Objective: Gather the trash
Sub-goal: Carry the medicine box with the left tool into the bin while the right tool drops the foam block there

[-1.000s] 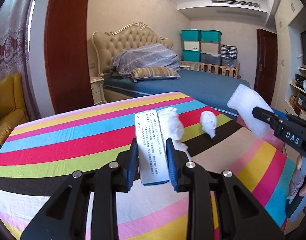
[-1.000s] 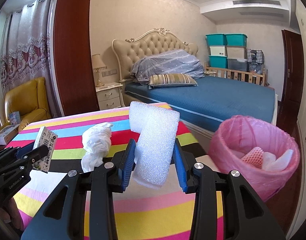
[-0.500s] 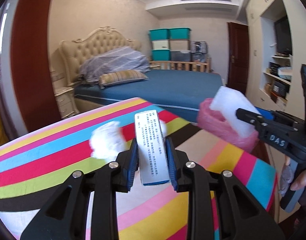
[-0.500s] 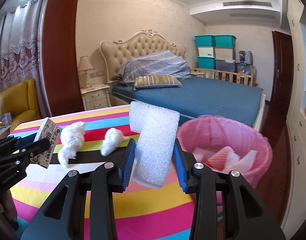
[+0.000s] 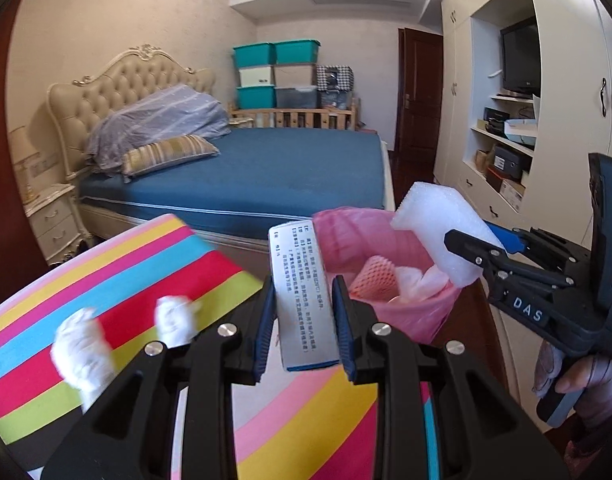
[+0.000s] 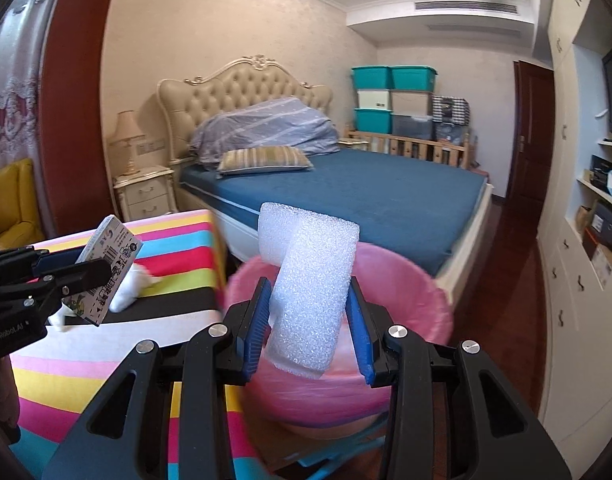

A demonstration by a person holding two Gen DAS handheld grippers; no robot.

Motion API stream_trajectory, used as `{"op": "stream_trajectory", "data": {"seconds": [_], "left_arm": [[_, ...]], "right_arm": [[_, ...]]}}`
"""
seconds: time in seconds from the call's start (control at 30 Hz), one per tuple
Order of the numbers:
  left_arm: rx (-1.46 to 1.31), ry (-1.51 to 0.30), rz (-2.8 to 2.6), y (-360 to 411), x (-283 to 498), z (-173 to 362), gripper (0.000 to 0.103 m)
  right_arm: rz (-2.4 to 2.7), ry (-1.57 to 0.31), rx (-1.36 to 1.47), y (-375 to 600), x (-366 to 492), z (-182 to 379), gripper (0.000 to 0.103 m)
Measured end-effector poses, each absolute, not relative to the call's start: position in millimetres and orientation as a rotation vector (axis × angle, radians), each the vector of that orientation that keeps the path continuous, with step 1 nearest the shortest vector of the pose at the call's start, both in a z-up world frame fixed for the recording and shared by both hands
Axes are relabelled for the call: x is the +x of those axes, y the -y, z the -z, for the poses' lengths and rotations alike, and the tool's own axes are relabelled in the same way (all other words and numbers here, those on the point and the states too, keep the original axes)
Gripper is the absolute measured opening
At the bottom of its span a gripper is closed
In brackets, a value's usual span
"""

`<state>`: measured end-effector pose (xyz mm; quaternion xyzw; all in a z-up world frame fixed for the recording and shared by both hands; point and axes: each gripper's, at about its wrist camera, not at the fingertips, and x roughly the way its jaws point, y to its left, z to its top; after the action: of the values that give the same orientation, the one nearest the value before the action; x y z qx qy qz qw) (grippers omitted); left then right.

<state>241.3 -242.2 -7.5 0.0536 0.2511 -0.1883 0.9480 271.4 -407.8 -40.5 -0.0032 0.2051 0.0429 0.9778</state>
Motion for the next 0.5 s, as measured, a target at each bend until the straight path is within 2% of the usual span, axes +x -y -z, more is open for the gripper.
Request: {"op": "stream_trajectory", "data": {"seconds": [0.3,0.5], "left_arm": [[0.106,-0.582,0.472,310,293,11,0.028],[0.046,-0.592,0.512,328,316,14,0.029]], "right_arm": [[-0.064,-0.440,0.033,444,300,54,0.037],[-0.081,-0.437,0.050,461,324,51,0.037]]}}
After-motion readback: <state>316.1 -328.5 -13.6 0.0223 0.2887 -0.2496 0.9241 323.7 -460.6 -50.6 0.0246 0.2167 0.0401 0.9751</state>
